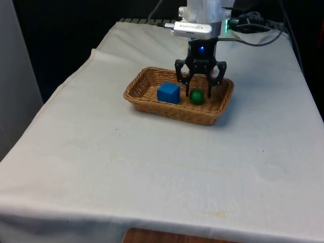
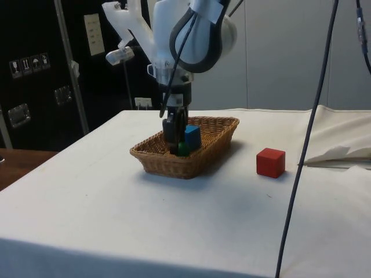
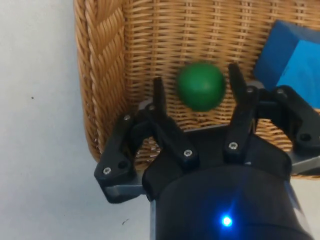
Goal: Place all non-red objects into the basket.
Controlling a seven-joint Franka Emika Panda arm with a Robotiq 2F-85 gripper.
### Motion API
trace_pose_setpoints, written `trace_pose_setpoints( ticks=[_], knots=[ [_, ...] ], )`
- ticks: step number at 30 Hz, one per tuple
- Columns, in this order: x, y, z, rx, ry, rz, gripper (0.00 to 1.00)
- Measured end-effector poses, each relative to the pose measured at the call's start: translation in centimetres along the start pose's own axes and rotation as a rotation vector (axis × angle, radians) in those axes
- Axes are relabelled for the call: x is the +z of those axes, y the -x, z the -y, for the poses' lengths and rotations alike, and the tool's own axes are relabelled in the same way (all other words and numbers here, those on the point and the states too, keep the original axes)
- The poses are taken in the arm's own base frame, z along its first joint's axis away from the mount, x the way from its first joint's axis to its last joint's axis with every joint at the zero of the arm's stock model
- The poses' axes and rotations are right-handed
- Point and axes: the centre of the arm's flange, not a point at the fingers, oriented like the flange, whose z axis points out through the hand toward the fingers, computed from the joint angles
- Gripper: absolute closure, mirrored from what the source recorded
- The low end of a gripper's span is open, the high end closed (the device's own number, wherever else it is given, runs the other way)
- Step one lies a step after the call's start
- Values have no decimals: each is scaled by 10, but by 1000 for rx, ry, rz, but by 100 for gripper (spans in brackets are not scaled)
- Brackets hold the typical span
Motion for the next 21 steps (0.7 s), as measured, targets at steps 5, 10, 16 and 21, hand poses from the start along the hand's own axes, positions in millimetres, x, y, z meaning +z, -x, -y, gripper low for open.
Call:
trace_pose_setpoints(
  ticks=[5, 10, 16, 21],
  knots=[
    [0, 0, 0, 0, 0, 0, 27],
    [0, 0, 0, 0, 0, -1, 0],
    [-1, -1, -1, 2, 0, -4, 0],
    [-15, -9, -1, 14, -6, -15, 0]
  ],
)
